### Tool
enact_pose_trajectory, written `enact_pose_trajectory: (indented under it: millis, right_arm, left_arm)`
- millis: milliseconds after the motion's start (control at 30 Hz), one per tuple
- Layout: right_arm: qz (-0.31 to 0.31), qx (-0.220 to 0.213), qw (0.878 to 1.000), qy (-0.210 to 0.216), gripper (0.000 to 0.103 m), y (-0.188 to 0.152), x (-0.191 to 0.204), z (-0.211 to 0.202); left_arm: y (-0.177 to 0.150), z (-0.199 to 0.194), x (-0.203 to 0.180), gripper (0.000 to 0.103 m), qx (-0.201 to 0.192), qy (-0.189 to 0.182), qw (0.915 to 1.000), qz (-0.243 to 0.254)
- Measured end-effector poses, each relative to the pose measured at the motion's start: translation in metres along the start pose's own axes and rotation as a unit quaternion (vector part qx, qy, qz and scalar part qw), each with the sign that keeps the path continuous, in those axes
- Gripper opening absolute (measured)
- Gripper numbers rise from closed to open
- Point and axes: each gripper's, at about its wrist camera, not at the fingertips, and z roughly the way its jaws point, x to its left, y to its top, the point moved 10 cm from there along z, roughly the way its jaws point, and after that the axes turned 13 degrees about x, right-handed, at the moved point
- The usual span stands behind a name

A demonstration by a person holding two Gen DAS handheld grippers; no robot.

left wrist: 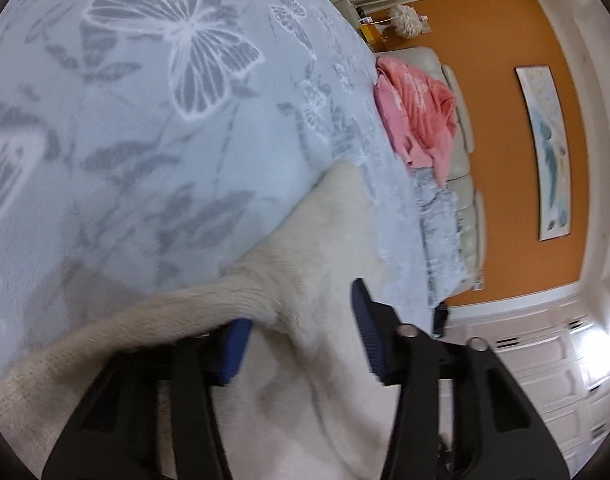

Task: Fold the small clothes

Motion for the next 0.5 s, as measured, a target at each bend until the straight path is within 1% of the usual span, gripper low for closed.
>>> enact_pose_trajectory:
  millis: [67,100,167,200,267,300,333,367,400,467,500]
  right_arm:
    - [0.025,0.039,0.999,-0.011,0.007,-0.018,-0.029,0.029]
    - [0.032,0.047,0.998,-0.008,0.007,-0.024,-0.038,0.038]
    - [0.041,0.034,0.998,0.013,0.007,-0.027,-0.038,0.033]
    - [0.043,0.023,0.998,0.031,0.007,-0.024,-0.033,0.025]
    - [0.029,0.002,0.999,0.045,0.007,-0.019,-0.025,0.01]
    - [0.022,0.001,0.999,0.04,0.007,-0.019,-0.026,0.01]
    - [0.022,0.014,0.999,0.03,0.007,-0.024,-0.031,0.016]
    - [0.027,0.036,0.999,0.014,0.006,-0.03,-0.041,0.027]
    - [0.029,0.044,0.999,0.009,0.006,-0.032,-0.045,0.032]
    - [0.03,0.028,0.999,0.022,0.006,-0.029,-0.04,0.019]
    - [0.029,0.01,0.999,0.037,0.006,-0.026,-0.034,0.007]
  left_arm:
    - [-0.002,0.0,0.002,0.033,-0.004,0.016,0.9998,0.009]
    - [-0.001,-0.001,0.004,0.031,-0.006,0.025,0.9996,0.01]
    - [-0.001,-0.002,0.007,0.023,-0.007,0.033,0.9994,0.008]
    - [0.0,-0.004,0.008,0.021,-0.012,0.042,0.999,0.012]
    - [0.0,-0.005,0.011,0.02,-0.016,0.053,0.9981,0.027]
    - [0.0,-0.005,0.013,0.019,-0.018,0.057,0.9976,0.036]
    - [0.0,-0.005,0.013,0.017,-0.021,0.062,0.9968,0.045]
    - [-0.001,-0.005,0.013,0.017,-0.024,0.066,0.996,0.055]
    - [-0.003,-0.006,0.012,0.017,-0.028,0.072,0.9948,0.066]
    - [-0.004,-0.005,0.011,0.017,-0.031,0.08,0.9935,0.074]
    - [-0.003,-0.005,0.011,0.017,-0.031,0.08,0.9934,0.075]
